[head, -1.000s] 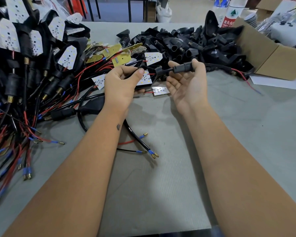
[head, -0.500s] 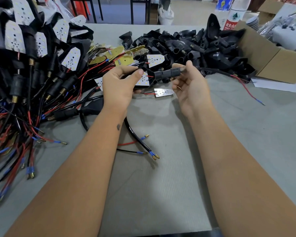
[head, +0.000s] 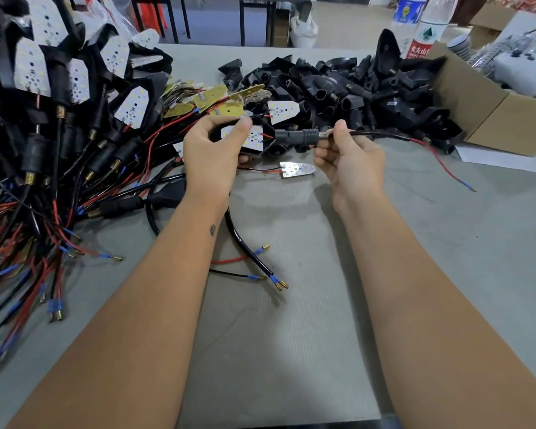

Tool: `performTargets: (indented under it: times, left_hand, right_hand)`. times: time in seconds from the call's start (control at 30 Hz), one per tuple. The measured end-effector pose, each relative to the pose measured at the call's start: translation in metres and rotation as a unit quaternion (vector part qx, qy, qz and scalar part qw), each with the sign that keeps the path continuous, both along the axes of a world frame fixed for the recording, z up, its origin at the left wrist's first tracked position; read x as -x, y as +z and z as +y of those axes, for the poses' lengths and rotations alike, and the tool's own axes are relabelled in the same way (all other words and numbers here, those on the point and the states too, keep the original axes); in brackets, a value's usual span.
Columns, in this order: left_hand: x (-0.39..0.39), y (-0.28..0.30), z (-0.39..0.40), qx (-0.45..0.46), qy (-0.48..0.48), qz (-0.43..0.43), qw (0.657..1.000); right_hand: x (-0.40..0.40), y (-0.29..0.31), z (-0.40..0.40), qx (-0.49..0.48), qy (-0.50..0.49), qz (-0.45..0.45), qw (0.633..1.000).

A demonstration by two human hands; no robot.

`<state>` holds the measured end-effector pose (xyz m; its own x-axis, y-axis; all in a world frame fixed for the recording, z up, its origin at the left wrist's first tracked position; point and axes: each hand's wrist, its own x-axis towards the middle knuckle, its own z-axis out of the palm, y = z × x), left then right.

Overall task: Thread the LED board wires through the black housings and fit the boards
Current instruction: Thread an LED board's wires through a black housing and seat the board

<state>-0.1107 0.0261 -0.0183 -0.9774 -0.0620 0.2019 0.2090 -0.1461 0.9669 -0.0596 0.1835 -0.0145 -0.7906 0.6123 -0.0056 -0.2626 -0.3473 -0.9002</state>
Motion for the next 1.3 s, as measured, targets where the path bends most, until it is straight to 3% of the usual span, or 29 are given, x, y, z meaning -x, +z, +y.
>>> performTargets:
  times: [0.17, 0.37, 0.5, 0.6, 0.7, 0.77, 0.9, 0.93, 1.03, 1.17, 1.3]
  left_hand:
    - [0.002, 0.007, -0.006, -0.181, -0.053, -0.098, 0.977]
    - [0.005, 0.024, -0.024, -0.249, -0.022, -0.115, 0.961]
    - [0.006, 0.042, -0.047, -0.125, -0.081, -0.139, 0.979]
    - [0.005, 0.058, -0.068, -0.118, -0.062, -0.132, 0.982]
    - [0.013, 0.077, -0.094, -0.090, -0.022, -0.128, 0.987]
    - [0.020, 0.089, -0.115, -0.038, 0.012, -0.106, 0.994]
    - [0.032, 0.116, -0.162, 0.106, 0.134, -0.006, 0.985]
    - [0.037, 0.125, -0.173, 0.139, 0.175, 0.023, 0.974]
    - [0.052, 0.149, -0.199, 0.181, 0.226, 0.063, 0.955]
    - [0.067, 0.157, -0.213, 0.279, 0.173, 0.042, 0.943]
    - [0.069, 0.135, -0.218, 0.410, 0.098, 0.022, 0.907]
  right_hand:
    - [0.001, -0.002, -0.001, -0.094, -0.040, -0.022, 0.995]
    - [0.002, 0.003, -0.013, -0.122, 0.092, 0.027, 0.988]
    - [-0.007, 0.007, -0.031, -0.166, 0.135, 0.064, 0.975]
    - [-0.017, 0.013, -0.051, -0.212, 0.166, 0.098, 0.958]
    - [-0.023, 0.022, -0.080, -0.332, 0.201, 0.127, 0.913]
    - [-0.023, 0.031, -0.106, -0.427, 0.203, 0.165, 0.866]
    - [-0.007, 0.057, -0.158, -0.662, 0.169, 0.257, 0.684]
    - [0.000, 0.065, -0.170, -0.689, 0.170, 0.258, 0.656]
    - [0.027, 0.086, -0.207, -0.714, 0.185, 0.219, 0.638]
    - [0.064, 0.096, -0.238, -0.744, 0.218, 0.112, 0.622]
    - [0.071, 0.084, -0.240, -0.773, 0.212, 0.092, 0.591]
